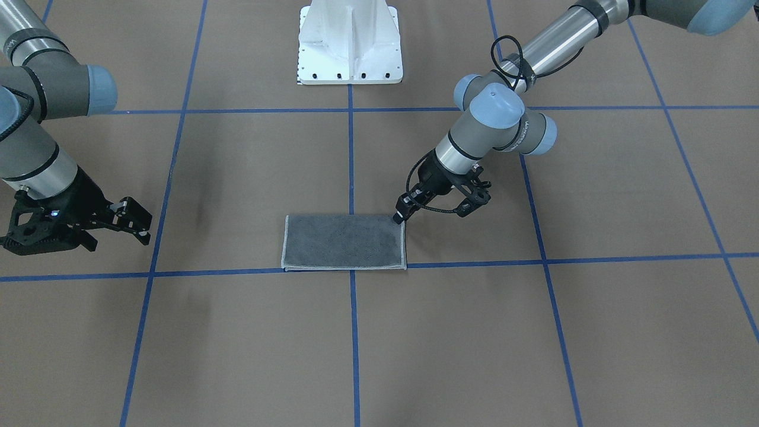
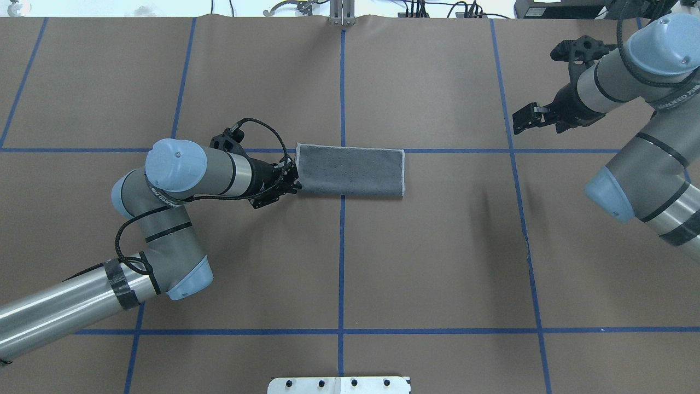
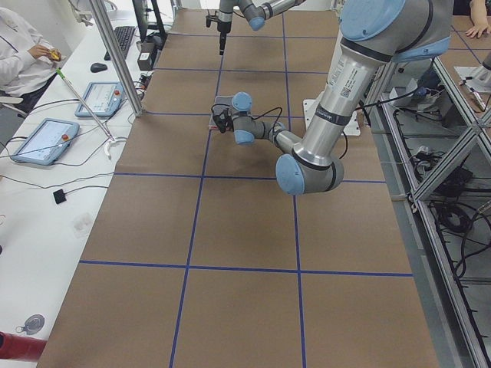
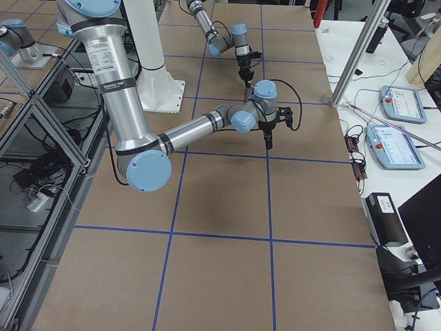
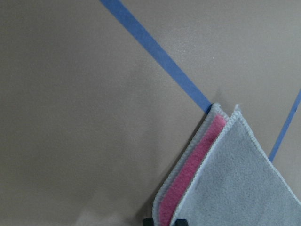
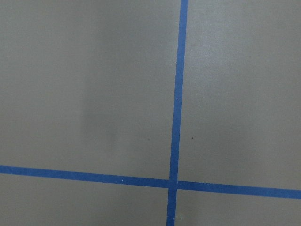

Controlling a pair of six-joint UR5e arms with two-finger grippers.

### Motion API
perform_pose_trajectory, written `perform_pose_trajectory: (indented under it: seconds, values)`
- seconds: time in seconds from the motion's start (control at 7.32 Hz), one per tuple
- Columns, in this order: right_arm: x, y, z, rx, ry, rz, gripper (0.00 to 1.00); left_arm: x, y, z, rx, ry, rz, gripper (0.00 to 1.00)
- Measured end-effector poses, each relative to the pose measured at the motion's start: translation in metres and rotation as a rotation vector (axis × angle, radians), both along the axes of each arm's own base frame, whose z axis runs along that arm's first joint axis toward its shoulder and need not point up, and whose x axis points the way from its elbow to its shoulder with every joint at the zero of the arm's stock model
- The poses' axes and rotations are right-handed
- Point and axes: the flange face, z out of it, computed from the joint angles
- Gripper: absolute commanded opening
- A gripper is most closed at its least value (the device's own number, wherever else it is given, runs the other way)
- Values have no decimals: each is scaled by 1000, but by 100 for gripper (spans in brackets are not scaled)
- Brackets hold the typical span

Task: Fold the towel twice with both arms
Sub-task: 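Hold the towel end with the left gripper and start folding it over, then fold the held end over toward the towel's other short end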

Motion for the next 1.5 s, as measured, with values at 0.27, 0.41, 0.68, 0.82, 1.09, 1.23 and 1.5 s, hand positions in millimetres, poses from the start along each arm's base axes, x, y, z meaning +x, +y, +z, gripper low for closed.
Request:
perform_pose_trajectory:
  seconds: [0.27,0.41,0.68,0.82,1.09,1.23,1.5]
  values:
    - [0,0,1,0,0,0,98,-2,1,-4,5,8,-1,0]
    - [0,0,1,0,0,0,98,-4,2,-11,12,18,-2,0]
    - [1,0,1,0,0,1,98,-7,3,-20,42,25,-4,0]
    - [1,0,1,0,0,1,98,-7,3,-23,71,21,0,0]
    - [1,0,1,0,0,1,98,-3,4,-31,116,16,-7,0]
    - [1,0,1,0,0,1,98,0,5,-38,152,11,-5,0]
    - [1,0,1,-1,1,1,98,6,6,-50,220,-12,12,0]
